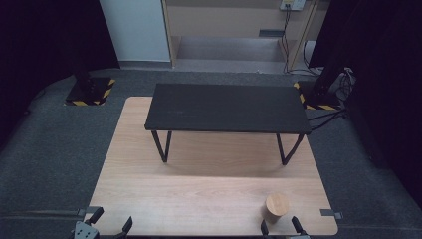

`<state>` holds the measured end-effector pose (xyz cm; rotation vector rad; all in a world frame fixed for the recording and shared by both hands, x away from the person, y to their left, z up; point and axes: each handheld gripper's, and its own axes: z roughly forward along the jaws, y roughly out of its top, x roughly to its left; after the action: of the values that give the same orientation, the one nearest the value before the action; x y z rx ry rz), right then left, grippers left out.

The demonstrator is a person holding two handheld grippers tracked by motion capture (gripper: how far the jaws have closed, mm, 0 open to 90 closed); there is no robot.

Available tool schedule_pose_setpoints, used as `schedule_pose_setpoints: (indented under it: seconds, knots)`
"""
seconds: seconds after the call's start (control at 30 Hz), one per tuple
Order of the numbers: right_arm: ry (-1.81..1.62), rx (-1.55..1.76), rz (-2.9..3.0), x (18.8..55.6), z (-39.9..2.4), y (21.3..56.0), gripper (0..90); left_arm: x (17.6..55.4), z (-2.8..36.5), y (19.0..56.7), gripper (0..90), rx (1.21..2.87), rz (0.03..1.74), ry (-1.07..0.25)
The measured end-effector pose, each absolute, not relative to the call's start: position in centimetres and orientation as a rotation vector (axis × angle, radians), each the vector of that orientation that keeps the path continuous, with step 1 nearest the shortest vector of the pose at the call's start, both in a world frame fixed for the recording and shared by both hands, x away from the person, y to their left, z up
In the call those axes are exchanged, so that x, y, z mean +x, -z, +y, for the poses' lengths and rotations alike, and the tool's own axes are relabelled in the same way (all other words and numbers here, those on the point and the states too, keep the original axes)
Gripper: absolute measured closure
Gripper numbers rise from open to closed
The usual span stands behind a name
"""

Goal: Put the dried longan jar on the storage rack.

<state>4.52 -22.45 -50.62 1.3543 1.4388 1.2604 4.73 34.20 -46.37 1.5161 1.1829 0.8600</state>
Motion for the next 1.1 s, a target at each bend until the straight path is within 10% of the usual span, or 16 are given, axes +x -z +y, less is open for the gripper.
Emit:
schedule_pose_setpoints:
  seconds: [0.87, 1.1]
  knots:
    - [-1.226, 1.353, 1.342, 8.1, -20.6, 53.4, 5.3, 5.2, 34.5, 46.3, 0.7, 1.528, 1.179, -0.858]
    - [-1.224, 1.339, 1.327, 8.0, -20.5, 53.9, 19.4, 5.2, 34.7, 46.3, 0.8, 1.527, 1.184, -0.859]
